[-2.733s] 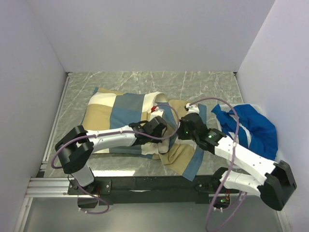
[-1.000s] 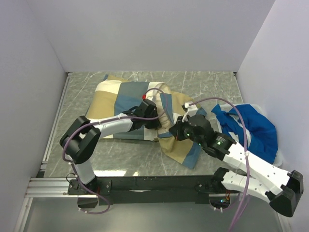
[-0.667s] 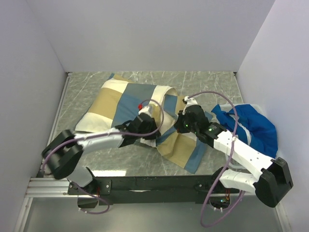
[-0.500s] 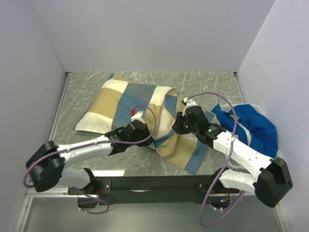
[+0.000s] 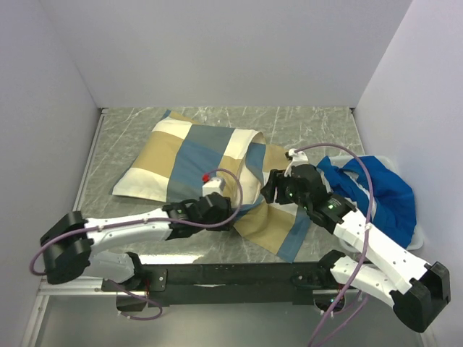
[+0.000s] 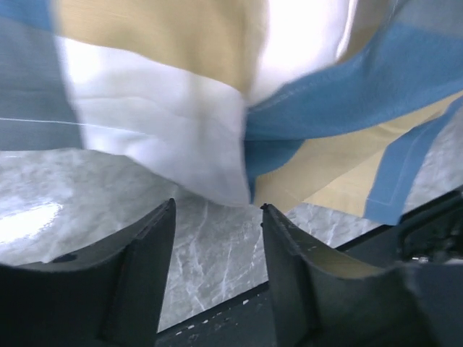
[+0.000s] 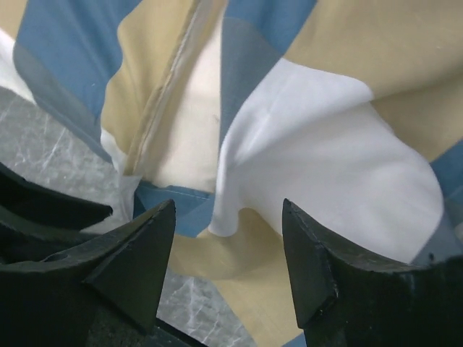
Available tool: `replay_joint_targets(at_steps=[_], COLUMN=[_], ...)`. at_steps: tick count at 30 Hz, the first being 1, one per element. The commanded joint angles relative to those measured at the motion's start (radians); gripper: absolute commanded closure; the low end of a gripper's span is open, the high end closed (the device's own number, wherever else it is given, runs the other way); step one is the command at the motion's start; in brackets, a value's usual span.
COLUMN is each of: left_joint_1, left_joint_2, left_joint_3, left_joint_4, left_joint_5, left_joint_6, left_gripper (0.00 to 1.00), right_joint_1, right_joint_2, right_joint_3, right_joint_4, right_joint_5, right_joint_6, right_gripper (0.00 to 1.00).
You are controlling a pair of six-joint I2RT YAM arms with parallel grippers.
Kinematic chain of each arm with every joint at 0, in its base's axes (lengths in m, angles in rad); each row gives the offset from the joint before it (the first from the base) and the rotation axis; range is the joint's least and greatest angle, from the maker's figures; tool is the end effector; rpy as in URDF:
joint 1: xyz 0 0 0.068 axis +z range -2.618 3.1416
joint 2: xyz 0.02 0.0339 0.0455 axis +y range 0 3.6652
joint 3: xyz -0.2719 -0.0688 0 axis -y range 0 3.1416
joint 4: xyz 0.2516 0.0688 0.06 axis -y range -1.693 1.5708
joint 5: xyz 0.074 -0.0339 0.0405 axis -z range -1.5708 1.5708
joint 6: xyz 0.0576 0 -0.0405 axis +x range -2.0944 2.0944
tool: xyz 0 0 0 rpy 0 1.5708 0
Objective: Put the pillow into the pillowcase
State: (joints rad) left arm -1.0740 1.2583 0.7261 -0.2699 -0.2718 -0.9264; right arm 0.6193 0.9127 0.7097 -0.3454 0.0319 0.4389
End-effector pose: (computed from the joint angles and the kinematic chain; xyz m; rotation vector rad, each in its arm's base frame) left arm 0.1440 -0.2332 0.2032 0.0451 2.4337 -0.6478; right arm 0.1839 0.1288 0.2681 -0.1767 2.1694 0.5863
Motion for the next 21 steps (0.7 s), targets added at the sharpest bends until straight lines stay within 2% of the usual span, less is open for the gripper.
replay_joint_targets(at_steps=[1,2,5,6,8,9,10,14,18,21], left_joint_1=[-0.059,-0.066,-0.069,-0.069,-0.069,-0.070,-0.070,-0.069,-0.064,-0.061], left_joint_2=[0.105,0.125,0.197,0.216,0.262,0.263,0.233,0.014,-0.314,-0.492], left_joint_3=[0.116,0.155,0.222,0.237,0.274,0.272,0.262,0.093,-0.040,-0.114], left_joint_4=[-0.064,-0.080,-0.118,-0.147,-0.204,-0.250,-0.261,-0.291,-0.356,-0.400], left_joint_5=[-0.125,-0.185,-0.242,-0.254,-0.297,-0.305,-0.305,-0.264,-0.244,-0.245], left_joint_6=[0.012,0.014,0.026,0.024,0.005,-0.008,-0.029,-0.120,-0.261,-0.354], left_gripper=[0.41,0.40,0.40,0.45,0.65,0.89,0.97,0.99,0.99,0.99], right_joint_1=[-0.024,-0.035,-0.095,-0.133,-0.164,-0.180,-0.202,-0.230,-0.266,-0.271], right_joint_2=[0.040,0.057,0.144,0.197,0.253,0.280,0.331,0.462,0.564,0.652], right_joint_3=[0.092,0.102,0.145,0.167,0.201,0.235,0.252,0.333,0.376,0.421], right_joint_4=[-0.038,-0.030,0.005,0.016,0.031,0.032,0.042,0.059,0.129,0.149], right_joint_5=[0.088,0.088,0.066,0.054,0.034,0.030,0.019,-0.015,-0.107,-0.170], right_joint_6=[-0.006,-0.012,-0.029,-0.034,-0.035,-0.032,-0.034,-0.051,-0.078,-0.114], right_gripper=[0.32,0.32,0.32,0.32,0.32,0.32,0.32,0.31,0.30,0.30])
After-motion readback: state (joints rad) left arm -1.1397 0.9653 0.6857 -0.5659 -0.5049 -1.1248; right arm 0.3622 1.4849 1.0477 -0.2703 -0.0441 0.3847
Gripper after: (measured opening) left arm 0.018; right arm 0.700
